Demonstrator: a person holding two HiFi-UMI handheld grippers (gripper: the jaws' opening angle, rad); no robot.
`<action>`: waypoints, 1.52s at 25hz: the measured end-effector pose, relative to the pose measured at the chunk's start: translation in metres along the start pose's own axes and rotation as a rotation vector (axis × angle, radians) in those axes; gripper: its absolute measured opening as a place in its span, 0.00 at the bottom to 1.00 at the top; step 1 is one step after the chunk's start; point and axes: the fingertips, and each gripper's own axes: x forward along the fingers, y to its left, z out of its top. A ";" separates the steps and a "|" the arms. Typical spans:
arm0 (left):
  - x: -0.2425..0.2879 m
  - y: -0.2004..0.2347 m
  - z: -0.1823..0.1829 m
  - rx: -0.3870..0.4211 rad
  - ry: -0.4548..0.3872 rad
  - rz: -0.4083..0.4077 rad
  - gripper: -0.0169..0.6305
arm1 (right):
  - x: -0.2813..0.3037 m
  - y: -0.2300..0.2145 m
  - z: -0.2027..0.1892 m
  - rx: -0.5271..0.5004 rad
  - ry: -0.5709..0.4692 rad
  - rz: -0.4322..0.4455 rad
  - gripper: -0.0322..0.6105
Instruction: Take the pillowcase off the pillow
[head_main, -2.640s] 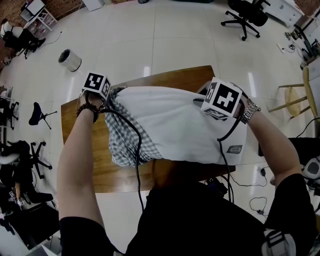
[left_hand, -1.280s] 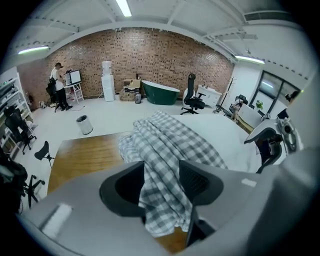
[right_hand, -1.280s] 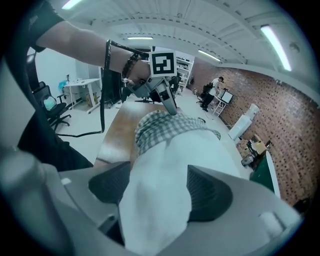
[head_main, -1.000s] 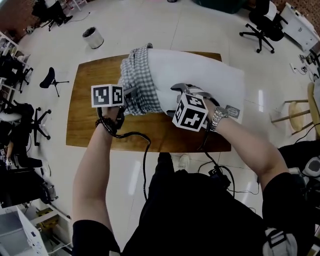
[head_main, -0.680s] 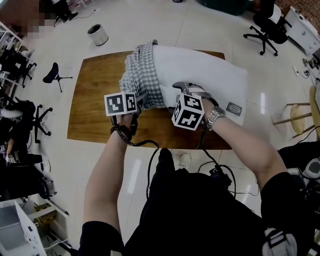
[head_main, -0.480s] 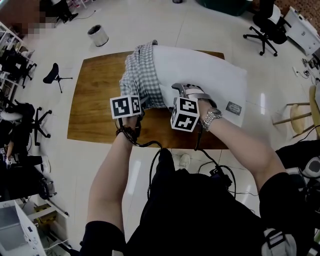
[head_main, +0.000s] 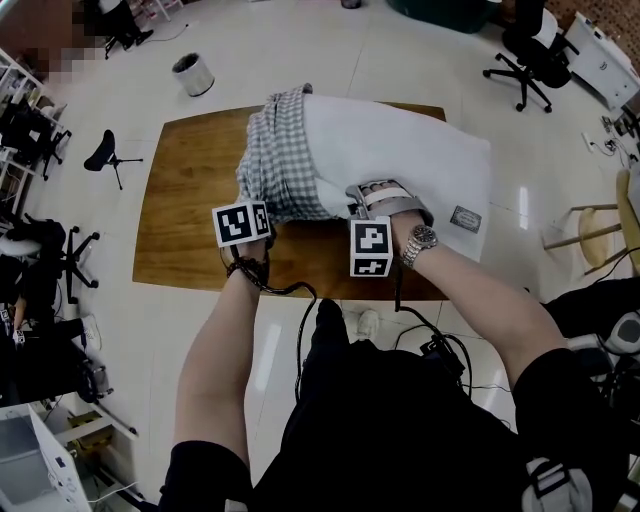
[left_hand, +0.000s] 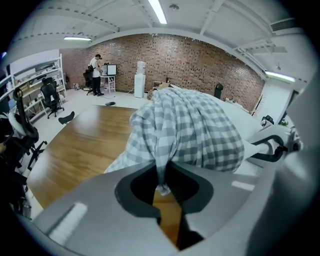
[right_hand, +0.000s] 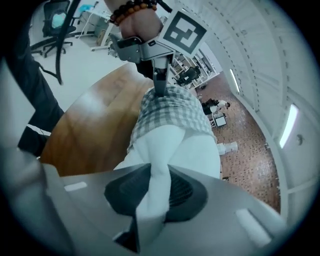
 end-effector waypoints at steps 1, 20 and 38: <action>-0.002 0.006 -0.001 -0.018 -0.004 0.003 0.10 | -0.004 -0.001 -0.003 -0.010 -0.010 -0.022 0.15; -0.058 0.127 -0.005 -0.149 -0.036 0.183 0.07 | -0.059 -0.005 -0.054 -0.011 -0.093 -0.059 0.09; -0.120 0.208 -0.023 -0.241 0.001 0.442 0.07 | -0.077 0.004 -0.106 0.061 -0.066 -0.021 0.10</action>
